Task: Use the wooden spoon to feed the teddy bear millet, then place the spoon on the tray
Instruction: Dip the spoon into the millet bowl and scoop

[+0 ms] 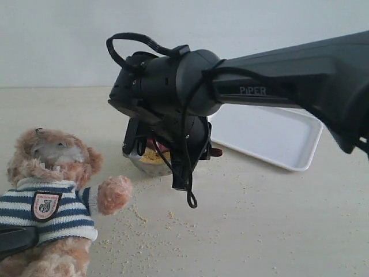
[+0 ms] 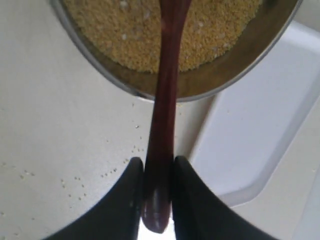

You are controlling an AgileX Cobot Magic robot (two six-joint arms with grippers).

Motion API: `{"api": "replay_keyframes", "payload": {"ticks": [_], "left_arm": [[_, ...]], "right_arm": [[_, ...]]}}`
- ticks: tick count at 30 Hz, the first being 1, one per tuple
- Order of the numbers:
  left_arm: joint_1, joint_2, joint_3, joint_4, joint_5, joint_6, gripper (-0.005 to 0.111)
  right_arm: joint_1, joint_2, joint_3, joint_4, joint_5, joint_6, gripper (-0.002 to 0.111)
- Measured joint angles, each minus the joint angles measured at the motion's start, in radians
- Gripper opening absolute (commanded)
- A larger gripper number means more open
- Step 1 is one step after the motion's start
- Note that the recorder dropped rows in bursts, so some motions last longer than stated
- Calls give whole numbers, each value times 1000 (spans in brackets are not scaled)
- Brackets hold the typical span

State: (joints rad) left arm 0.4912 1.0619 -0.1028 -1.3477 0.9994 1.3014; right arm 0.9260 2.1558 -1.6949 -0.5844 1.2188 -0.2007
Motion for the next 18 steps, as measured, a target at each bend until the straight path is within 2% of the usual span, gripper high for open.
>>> {"api": "replay_keyframes", "payload": {"ticks": [7, 13, 18], "left_arm": [[0, 0, 0, 0, 0, 0, 5], [0, 0, 0, 0, 0, 0, 5], [0, 0, 0, 0, 0, 0, 5]], "right_arm": [[-3, 0, -49, 81, -2, -8, 0], [-45, 0, -49, 207, -2, -8, 0], [-67, 0, -49, 236, -2, -12, 0]]}}
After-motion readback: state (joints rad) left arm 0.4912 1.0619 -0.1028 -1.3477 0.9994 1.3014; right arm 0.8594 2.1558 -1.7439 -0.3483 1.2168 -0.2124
